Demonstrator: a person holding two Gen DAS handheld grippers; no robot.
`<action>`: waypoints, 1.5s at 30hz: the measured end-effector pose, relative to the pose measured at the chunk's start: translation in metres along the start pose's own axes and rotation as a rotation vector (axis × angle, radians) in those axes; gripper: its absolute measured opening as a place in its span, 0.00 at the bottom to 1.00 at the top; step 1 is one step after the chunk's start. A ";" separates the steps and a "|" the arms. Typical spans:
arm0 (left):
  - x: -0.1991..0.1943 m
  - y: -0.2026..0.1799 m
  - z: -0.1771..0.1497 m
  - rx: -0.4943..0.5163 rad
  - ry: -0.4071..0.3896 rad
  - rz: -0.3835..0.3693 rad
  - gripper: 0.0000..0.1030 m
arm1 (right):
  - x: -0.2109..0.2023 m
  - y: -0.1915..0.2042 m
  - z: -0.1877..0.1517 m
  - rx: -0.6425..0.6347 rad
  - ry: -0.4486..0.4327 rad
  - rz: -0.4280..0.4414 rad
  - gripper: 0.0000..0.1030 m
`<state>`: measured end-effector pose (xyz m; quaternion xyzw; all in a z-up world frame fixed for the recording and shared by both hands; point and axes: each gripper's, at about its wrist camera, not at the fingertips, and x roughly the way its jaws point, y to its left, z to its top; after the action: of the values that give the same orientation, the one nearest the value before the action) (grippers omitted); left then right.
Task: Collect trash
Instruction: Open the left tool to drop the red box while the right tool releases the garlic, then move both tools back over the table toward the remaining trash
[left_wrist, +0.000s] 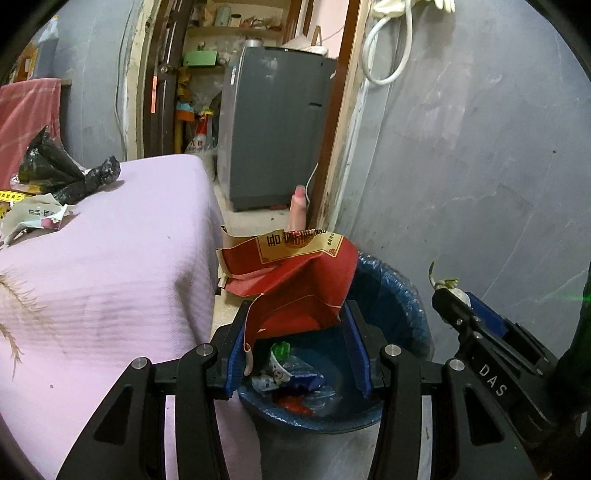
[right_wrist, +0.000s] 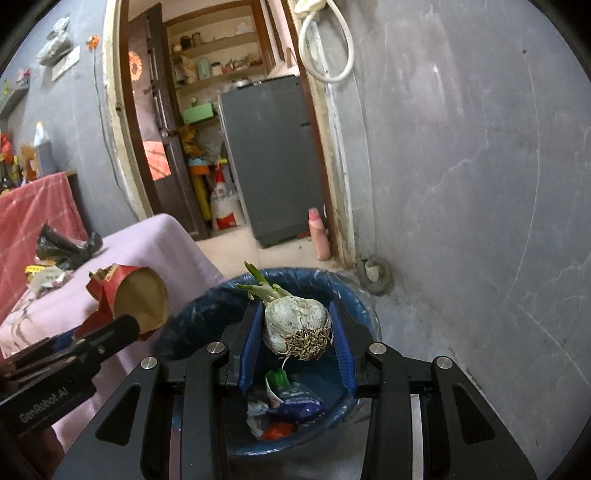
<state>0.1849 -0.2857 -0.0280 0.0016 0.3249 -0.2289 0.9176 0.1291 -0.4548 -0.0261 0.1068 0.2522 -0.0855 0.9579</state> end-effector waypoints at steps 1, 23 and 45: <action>0.004 0.000 0.000 0.003 0.013 0.002 0.42 | 0.002 0.000 -0.001 -0.003 0.007 -0.002 0.34; -0.035 0.035 0.013 -0.089 -0.090 -0.006 0.61 | -0.001 0.000 0.013 0.049 0.009 0.039 0.55; -0.135 0.187 0.029 -0.166 -0.275 0.318 0.91 | -0.029 0.141 0.057 -0.082 -0.169 0.253 1.00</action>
<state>0.1888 -0.0658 0.0487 -0.0539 0.2101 -0.0518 0.9748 0.1613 -0.3299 0.0594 0.0912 0.1583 0.0373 0.9825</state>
